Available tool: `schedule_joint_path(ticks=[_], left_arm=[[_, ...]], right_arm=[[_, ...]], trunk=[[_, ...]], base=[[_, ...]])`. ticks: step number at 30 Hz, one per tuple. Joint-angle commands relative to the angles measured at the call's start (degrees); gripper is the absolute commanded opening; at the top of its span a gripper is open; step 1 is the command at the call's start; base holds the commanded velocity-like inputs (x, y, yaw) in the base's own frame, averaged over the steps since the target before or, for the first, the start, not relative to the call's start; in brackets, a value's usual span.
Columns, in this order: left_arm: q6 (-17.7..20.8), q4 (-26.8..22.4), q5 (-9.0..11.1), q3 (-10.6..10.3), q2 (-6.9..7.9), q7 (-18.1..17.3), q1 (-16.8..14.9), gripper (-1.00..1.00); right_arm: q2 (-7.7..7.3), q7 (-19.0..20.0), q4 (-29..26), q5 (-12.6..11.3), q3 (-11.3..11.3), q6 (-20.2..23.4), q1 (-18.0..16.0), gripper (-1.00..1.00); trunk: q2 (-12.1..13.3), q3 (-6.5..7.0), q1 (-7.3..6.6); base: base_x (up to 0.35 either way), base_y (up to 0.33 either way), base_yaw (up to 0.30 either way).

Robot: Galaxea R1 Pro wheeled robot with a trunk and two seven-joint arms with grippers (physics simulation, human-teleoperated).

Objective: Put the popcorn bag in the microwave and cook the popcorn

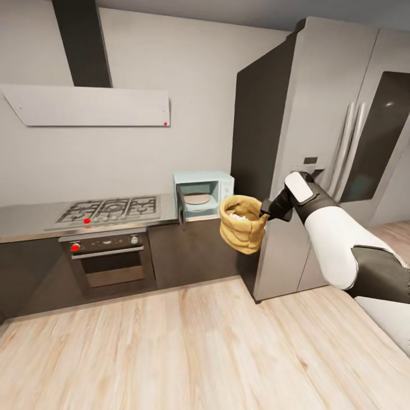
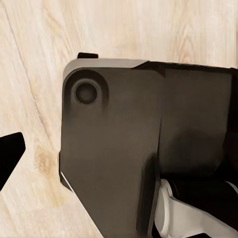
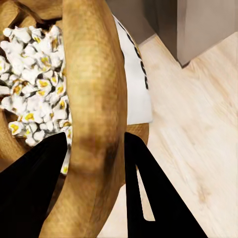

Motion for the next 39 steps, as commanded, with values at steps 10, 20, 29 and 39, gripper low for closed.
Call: schedule_joint_path(ticks=[10,20,29,39], left_arm=[[-0.82,0.05,-0.08,2.46,0.02,-0.09,0.42,1.00],[-0.92,0.03,-0.21,2.18,0.02,-0.20,0.62,1.00],[-0.83,0.05,-0.04,2.43,0.02,-0.18,0.49,1.00],[-0.83,0.05,-0.03,2.53,0.03,-0.18,0.36,1.00]], right_arm=[[2.34,0.17,0.00,-0.54,0.81,0.09,1.22,-1.00],[2.76,0.08,0.00,-0.46,1.31,0.09,1.30,-1.00],[2.39,0.08,0.00,-0.41,1.52,0.09,1.44,-1.00],[2.49,0.08,0.00,-0.44,1.64,0.09,2.08,-1.00]], trunk=[[-0.13,0.03,0.06],[-0.13,0.07,0.06],[-0.13,0.07,0.06],[-0.13,0.07,0.06]], base=[[0.263,-0.153,0.102],[0.013,-0.003,0.280],[0.201,-0.052,0.083],[0.341,-0.004,0.000]])
